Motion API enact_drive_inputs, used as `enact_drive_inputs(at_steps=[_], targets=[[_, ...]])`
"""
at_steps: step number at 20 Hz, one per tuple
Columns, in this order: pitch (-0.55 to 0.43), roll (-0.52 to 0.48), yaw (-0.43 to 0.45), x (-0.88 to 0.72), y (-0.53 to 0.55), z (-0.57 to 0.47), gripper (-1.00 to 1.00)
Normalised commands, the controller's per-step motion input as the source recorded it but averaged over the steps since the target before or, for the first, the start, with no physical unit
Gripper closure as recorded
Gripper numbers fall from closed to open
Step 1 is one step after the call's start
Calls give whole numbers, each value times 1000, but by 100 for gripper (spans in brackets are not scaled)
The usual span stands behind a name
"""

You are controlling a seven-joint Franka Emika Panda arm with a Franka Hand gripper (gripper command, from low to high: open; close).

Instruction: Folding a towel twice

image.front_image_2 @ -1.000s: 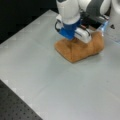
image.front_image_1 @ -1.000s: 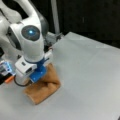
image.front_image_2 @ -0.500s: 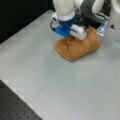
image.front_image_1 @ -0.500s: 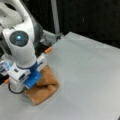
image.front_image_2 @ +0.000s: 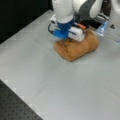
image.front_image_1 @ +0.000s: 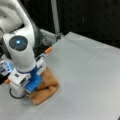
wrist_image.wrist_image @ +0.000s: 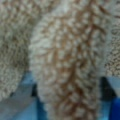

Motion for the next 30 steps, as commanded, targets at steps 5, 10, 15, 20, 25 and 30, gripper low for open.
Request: enact_drive_inputs(at_steps=[5, 10, 15, 20, 25, 30], targets=[[-149, 28, 116, 7, -57, -116, 100], [-148, 51, 97, 21, -75, -111, 100], [-141, 52, 30, -5, -63, -95, -100], [-138, 26, 4, -7, -63, -104, -100], [-130, 61, -8, -30, -42, -87, -100], [-131, 76, -7, -30, -32, -77, -100]])
